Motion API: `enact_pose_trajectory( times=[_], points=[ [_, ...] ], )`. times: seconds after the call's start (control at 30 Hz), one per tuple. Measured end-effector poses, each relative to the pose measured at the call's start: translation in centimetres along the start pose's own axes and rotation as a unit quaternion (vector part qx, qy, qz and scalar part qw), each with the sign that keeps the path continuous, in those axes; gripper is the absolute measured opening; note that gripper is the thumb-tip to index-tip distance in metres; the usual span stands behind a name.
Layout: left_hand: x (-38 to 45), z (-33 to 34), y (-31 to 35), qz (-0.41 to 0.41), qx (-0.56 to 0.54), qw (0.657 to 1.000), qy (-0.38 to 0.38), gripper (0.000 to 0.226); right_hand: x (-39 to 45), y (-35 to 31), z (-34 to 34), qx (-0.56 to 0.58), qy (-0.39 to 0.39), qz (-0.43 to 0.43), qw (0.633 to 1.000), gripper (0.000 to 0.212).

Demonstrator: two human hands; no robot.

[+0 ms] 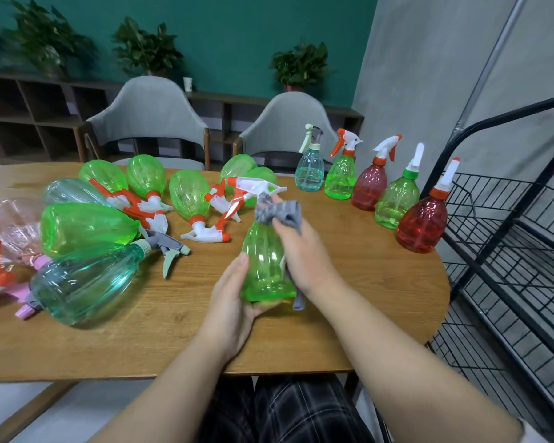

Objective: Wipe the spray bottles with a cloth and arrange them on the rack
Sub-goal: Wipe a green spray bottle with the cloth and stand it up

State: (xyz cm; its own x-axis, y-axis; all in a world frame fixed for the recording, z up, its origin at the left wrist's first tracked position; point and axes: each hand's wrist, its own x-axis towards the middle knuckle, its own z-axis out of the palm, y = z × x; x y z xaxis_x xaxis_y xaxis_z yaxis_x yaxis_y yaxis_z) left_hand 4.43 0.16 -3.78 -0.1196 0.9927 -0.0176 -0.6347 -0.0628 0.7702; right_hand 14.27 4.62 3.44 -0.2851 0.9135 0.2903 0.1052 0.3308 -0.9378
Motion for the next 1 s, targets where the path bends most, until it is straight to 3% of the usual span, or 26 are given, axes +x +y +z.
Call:
enact_pose_trajectory(
  times=[0.13, 0.47, 0.67, 0.73, 0.83, 0.9, 1.0],
  points=[
    [0.1, 0.0, 0.0, -0.022, -0.033, 0.999, 0.0, 0.042, -0.7, 1.7, 0.1, -0.079, -0.035, -0.063, 0.994, 0.057],
    [-0.1, 0.0, 0.3, -0.014, -0.011, 0.999, -0.033, 0.068, -4.3, 3.6, -0.5, -0.079, -0.046, -0.155, 0.984, 0.039],
    [0.2, -0.6, 0.1, -0.005, -0.007, 1.0, 0.022, 0.105, -5.6, 4.5, -0.6, -0.081, -0.048, -0.23, 0.969, 0.045],
    [0.3, -0.5, -0.1, 0.003, -0.017, 0.999, 0.04, 0.103, -6.0, 4.9, -0.7, -0.069, -0.042, -0.236, 0.968, 0.043],
    [0.4, -0.1, -0.4, 0.022, -0.002, 0.998, 0.061, 0.06, -6.5, 4.4, -1.2, 0.023, -0.028, -0.191, 0.981, 0.032],
    [0.3, 0.0, -0.4, 0.021, 0.008, 0.998, 0.062, 0.052, -6.6, 2.6, -1.3, 0.189, 0.028, -0.086, 0.978, 0.023],
    [0.1, -0.1, 0.0, -0.005, -0.004, 0.999, 0.045, 0.06, -4.5, 1.0, -1.8, 0.393, 0.199, 0.138, 0.887, 0.026]
  ],
)
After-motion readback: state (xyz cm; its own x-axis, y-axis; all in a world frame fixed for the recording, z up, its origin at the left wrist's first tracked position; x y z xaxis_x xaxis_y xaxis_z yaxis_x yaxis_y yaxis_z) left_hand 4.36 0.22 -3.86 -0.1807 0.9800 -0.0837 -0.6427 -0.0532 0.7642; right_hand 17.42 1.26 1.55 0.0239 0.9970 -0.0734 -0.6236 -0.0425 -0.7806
